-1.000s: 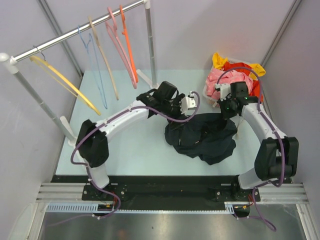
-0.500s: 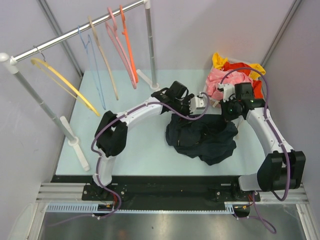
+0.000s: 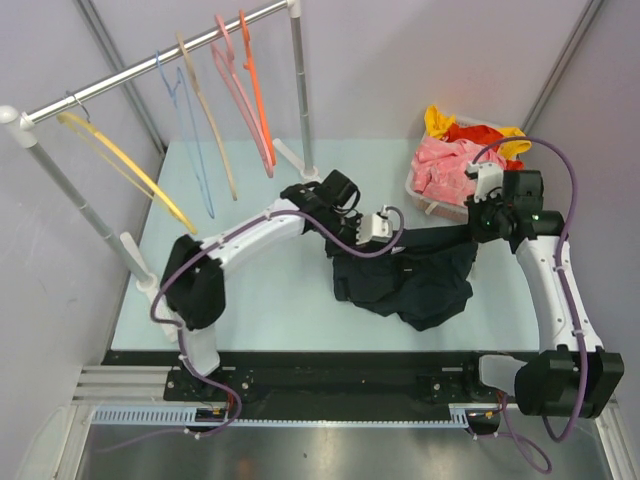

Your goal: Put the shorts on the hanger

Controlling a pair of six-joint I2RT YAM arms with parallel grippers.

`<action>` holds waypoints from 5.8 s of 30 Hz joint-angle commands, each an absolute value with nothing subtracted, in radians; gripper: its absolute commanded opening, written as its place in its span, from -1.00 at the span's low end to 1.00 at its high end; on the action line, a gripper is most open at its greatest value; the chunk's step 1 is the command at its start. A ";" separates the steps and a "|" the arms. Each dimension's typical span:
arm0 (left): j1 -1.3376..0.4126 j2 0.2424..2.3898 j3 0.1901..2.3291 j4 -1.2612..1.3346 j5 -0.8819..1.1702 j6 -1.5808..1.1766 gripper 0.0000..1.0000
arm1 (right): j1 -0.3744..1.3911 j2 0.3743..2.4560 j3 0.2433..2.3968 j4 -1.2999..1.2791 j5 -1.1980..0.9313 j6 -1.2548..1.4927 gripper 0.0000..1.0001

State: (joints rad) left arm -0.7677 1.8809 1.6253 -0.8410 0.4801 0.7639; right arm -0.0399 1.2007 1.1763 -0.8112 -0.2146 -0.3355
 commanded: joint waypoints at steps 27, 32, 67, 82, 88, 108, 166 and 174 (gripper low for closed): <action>-0.922 1.241 2.033 -1.000 0.235 0.724 -1.00 | -0.109 1.114 1.967 -0.808 -0.436 -0.179 -1.00; -0.933 1.197 1.812 -0.982 0.207 0.681 -1.00 | -0.075 1.068 1.740 -0.851 -0.499 -0.208 -1.00; -0.948 1.101 1.078 -0.889 0.396 0.776 0.53 | 0.262 1.172 0.983 -0.727 -0.307 -0.393 0.62; -0.821 1.089 1.753 -0.651 0.279 0.454 0.78 | 0.248 1.101 1.395 -0.502 -0.505 -0.097 0.80; -0.643 1.095 1.932 -0.539 0.238 0.324 0.78 | 0.294 1.230 1.580 -0.342 -0.568 0.097 0.73; -0.112 0.994 1.957 -0.420 0.351 0.006 0.80 | 0.908 1.612 1.985 -0.235 0.064 -0.118 0.15; -0.092 0.936 1.842 -0.419 0.341 0.026 0.98 | 0.848 1.594 1.976 -0.184 0.032 -0.014 -1.00; -0.091 0.942 1.825 -0.419 0.351 0.014 0.99 | 0.813 1.461 1.830 -0.202 -0.046 -0.018 -1.00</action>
